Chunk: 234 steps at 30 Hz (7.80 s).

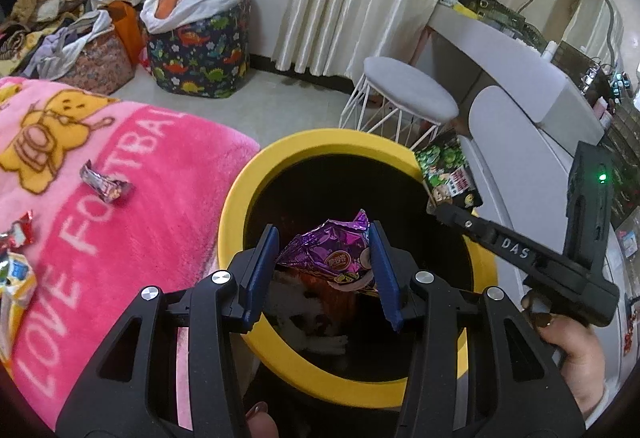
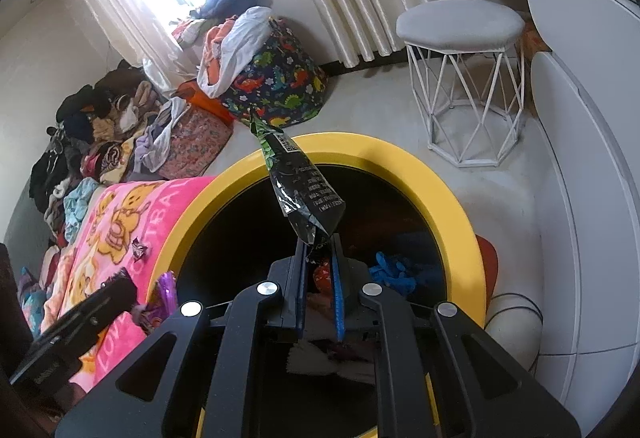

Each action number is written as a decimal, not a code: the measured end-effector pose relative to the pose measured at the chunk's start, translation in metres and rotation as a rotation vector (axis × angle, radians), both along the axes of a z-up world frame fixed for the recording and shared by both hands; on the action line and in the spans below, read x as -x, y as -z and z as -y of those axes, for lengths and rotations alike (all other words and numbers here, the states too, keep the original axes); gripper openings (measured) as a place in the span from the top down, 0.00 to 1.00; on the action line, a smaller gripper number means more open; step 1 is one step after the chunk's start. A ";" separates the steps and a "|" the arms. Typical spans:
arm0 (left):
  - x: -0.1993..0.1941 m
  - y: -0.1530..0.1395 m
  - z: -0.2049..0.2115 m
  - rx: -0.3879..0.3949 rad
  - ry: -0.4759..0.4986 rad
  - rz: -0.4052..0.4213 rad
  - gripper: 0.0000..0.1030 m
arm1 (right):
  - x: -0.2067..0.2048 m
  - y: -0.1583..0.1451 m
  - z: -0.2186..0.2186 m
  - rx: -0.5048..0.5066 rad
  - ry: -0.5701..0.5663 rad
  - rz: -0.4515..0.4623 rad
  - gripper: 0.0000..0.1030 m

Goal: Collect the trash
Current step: 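Open the right tool to drop the black bag into the bin while the left tool holds the purple bag, then open the left tool to drop the purple chip bag into the bin, then move both tools back over the remaining wrappers on the blanket, then grasp the red candy tube with the left tool while the right tool grasps a white snack wrapper, then carry the red tube and white wrapper over the yellow bin with both tools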

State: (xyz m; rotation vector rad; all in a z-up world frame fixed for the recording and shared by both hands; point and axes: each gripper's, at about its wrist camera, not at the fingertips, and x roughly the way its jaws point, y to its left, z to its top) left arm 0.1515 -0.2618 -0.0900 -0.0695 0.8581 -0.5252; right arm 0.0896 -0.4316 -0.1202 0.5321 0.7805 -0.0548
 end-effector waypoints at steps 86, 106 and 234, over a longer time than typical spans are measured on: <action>0.026 -0.054 -0.223 0.017 -0.500 0.189 0.11 | -0.014 -0.085 -0.170 0.052 -0.324 0.229 0.21; 0.034 -0.034 -0.322 0.077 -0.687 0.128 0.11 | -0.024 -0.061 -0.266 0.137 -0.518 0.158 0.21; 0.020 -0.038 -0.055 -0.031 0.037 0.129 0.74 | 0.003 -0.038 0.009 -0.116 0.112 0.198 0.73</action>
